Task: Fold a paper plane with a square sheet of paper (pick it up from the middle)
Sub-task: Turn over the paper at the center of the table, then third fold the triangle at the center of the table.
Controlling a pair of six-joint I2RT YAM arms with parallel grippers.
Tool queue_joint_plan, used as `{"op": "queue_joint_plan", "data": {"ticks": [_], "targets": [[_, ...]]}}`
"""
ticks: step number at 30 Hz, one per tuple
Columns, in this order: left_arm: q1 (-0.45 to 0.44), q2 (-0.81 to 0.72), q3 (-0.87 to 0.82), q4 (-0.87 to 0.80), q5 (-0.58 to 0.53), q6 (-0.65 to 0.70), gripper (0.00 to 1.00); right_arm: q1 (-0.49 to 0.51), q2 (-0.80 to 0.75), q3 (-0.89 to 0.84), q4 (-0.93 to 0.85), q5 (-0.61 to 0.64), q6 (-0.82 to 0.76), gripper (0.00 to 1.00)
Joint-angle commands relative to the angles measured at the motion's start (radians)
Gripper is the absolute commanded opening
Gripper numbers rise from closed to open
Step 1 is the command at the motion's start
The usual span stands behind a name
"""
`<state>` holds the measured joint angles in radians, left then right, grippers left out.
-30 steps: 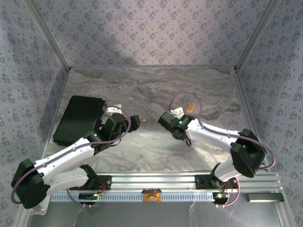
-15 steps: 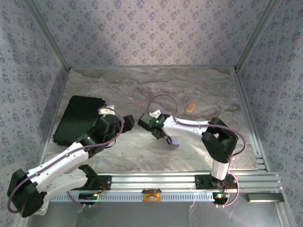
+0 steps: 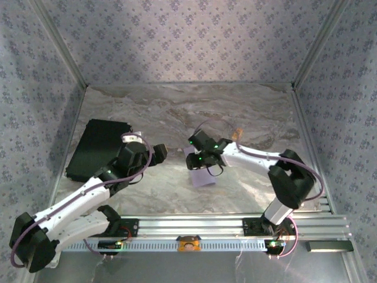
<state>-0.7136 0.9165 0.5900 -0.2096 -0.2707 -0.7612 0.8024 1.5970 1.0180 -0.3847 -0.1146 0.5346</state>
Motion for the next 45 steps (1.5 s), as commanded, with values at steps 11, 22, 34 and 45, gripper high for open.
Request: {"op": "queue_joint_plan", "data": {"ticks": [11,22,34,45], "targets": [[0.018,0.351,0.159,-0.018,0.27,-0.018,0.72,-0.32,-0.179,-0.334,0.244,-0.361,0.078,0.14],[0.018,0.564,0.245,0.057,0.456,-0.094,0.58,-0.339,-0.064,-0.349,0.331,-0.453,0.082,0.08],[0.018,0.662,0.244,0.16,0.577,-0.155,0.56,-0.366,0.043,-0.4,0.333,-0.435,0.197,0.09],[0.006,0.758,0.26,0.249,0.648,-0.206,0.43,-0.37,0.034,-0.45,0.395,-0.442,0.291,0.09]]}}
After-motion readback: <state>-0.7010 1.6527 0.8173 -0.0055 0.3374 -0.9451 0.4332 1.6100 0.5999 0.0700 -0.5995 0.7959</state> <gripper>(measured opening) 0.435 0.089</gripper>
